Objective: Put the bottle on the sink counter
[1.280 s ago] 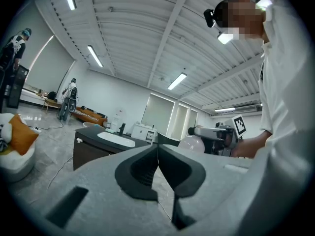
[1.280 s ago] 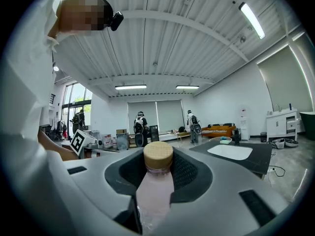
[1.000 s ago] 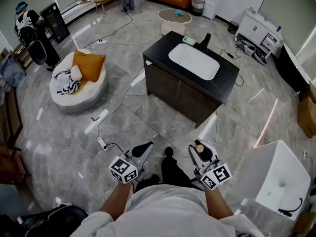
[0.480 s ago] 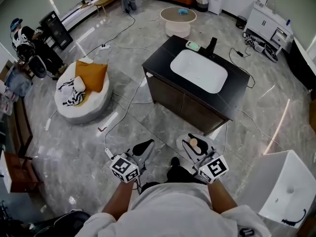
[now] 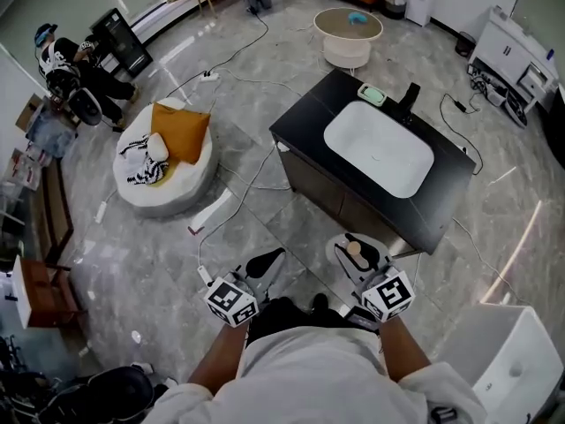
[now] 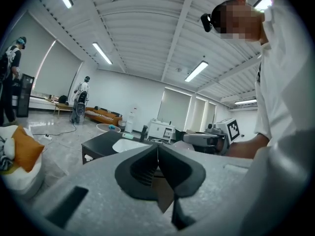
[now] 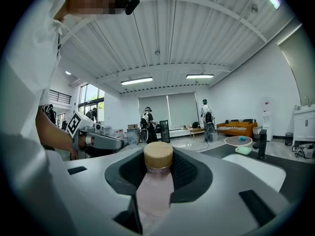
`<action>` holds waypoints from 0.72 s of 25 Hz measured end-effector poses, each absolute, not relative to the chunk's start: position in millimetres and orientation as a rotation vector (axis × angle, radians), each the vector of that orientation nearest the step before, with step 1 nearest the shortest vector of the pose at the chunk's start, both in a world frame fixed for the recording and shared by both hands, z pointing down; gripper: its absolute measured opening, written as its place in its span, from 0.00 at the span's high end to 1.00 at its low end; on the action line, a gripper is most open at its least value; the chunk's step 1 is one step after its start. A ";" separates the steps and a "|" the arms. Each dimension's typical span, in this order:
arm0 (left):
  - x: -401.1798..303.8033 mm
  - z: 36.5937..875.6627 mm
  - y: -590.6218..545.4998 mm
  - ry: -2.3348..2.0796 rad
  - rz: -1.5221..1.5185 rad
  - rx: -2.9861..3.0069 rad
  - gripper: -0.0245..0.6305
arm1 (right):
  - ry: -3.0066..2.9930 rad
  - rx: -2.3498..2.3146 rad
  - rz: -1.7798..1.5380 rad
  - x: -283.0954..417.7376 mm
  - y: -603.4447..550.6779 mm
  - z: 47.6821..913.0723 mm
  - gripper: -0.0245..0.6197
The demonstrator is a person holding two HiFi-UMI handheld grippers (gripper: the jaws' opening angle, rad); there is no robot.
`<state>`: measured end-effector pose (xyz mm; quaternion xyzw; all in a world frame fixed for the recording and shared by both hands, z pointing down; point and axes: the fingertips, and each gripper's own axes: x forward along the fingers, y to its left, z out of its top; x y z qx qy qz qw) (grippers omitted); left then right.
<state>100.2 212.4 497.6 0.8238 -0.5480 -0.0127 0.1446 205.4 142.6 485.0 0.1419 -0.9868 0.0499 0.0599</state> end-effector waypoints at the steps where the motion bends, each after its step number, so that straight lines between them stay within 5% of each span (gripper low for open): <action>1: 96.5 500.2 203.8 -1.584 -0.034 2.367 0.94 | -2.985 0.433 0.154 203.1 132.5 487.5 0.77; 18: -69.2 525.2 -2.1 -1.776 0.024 2.277 0.94 | -2.865 0.747 0.174 93.1 -55.2 496.2 0.77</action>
